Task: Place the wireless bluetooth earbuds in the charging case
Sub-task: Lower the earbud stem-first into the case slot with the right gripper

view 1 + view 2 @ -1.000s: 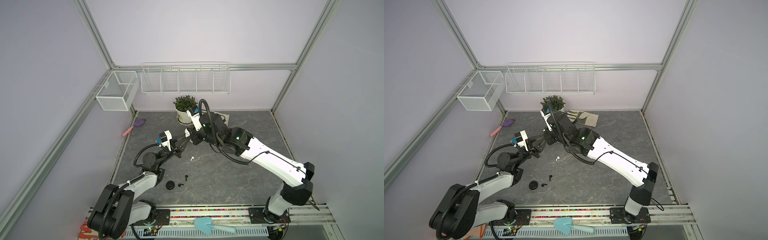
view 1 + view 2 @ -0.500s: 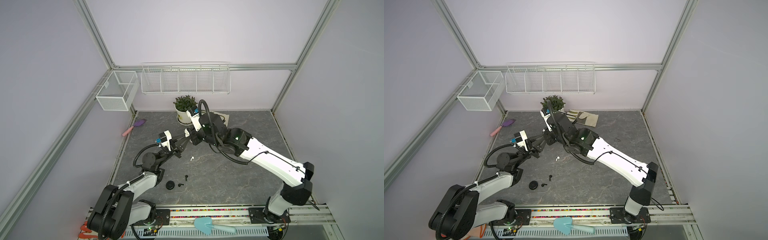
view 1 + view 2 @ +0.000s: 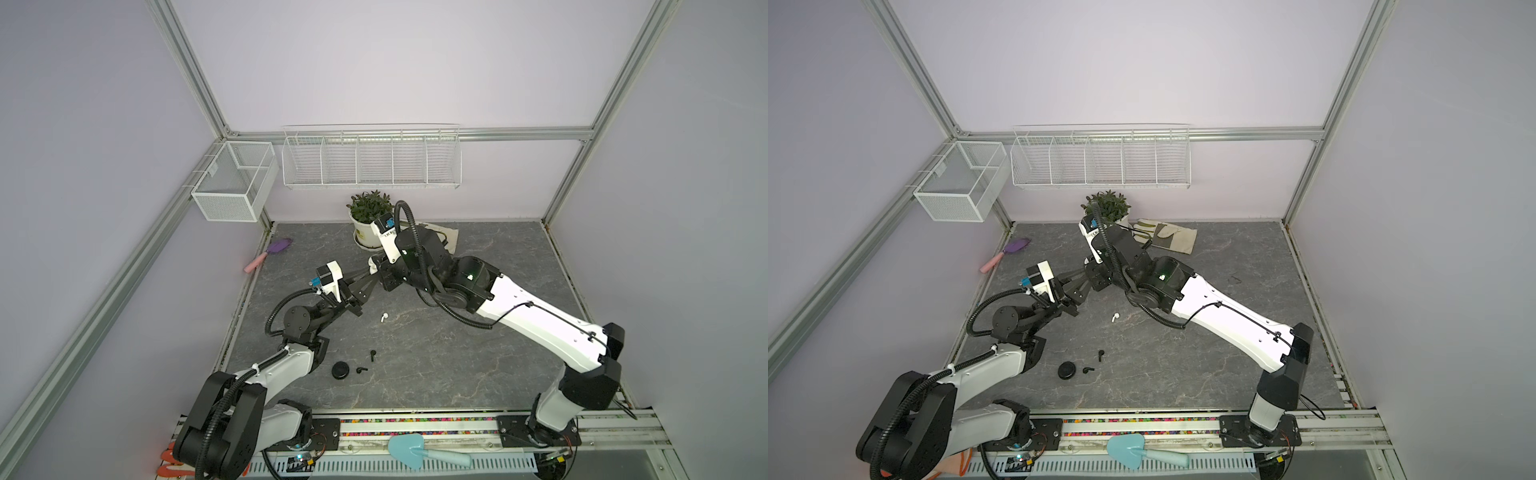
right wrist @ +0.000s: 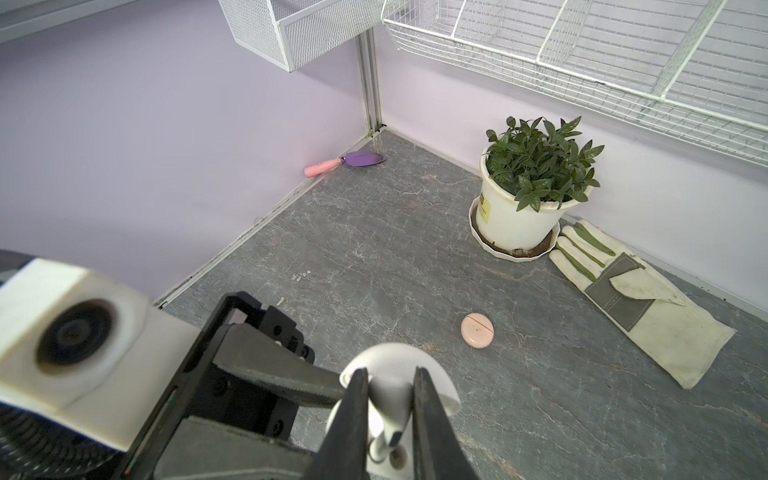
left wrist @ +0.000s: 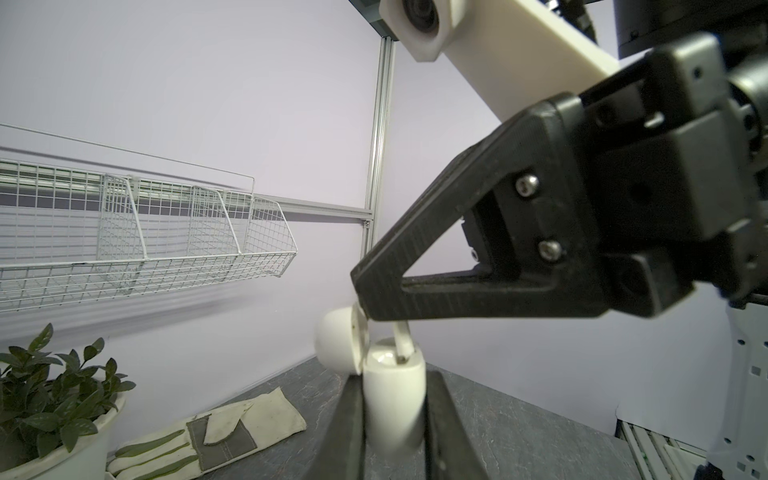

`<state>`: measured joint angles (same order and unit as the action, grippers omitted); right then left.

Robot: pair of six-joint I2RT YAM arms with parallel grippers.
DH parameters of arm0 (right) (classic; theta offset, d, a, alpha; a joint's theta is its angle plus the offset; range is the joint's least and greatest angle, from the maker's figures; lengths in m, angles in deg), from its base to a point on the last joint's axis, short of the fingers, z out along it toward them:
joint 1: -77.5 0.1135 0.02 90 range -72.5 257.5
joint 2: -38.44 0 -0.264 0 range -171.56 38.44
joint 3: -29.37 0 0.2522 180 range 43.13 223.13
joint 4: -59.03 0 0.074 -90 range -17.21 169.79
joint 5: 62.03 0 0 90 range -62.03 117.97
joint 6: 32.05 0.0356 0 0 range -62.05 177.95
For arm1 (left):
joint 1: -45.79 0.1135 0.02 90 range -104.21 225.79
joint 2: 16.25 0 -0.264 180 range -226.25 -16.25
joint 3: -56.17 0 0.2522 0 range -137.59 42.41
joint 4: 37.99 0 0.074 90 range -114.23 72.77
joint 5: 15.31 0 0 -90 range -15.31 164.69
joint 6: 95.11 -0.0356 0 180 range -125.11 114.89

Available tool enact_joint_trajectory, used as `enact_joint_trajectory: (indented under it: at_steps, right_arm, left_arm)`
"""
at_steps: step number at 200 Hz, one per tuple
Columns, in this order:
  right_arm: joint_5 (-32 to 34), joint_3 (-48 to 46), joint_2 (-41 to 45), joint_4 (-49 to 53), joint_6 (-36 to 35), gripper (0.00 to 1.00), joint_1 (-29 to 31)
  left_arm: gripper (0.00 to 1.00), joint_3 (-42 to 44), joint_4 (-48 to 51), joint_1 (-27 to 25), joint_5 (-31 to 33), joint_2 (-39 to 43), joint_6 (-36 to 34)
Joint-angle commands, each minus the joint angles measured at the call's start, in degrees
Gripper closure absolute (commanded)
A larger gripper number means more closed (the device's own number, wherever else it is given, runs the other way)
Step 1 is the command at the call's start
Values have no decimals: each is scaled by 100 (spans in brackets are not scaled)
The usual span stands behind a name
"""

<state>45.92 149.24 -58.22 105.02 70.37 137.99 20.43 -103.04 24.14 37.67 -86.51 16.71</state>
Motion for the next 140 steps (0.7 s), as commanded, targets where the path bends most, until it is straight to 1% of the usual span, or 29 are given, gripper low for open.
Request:
enact_joint_trajectory:
  at_steps: [1, 140]
  right_arm:
    - [-29, -140, -37, -106, 23, 82, 17]
    - [3, -327, 81, -108, 4, 81, 32]
  left_arm:
    - [100, -26, -232, -12, 87, 130, -3]
    - [100, 27, -230, -10, 203, 215, -43]
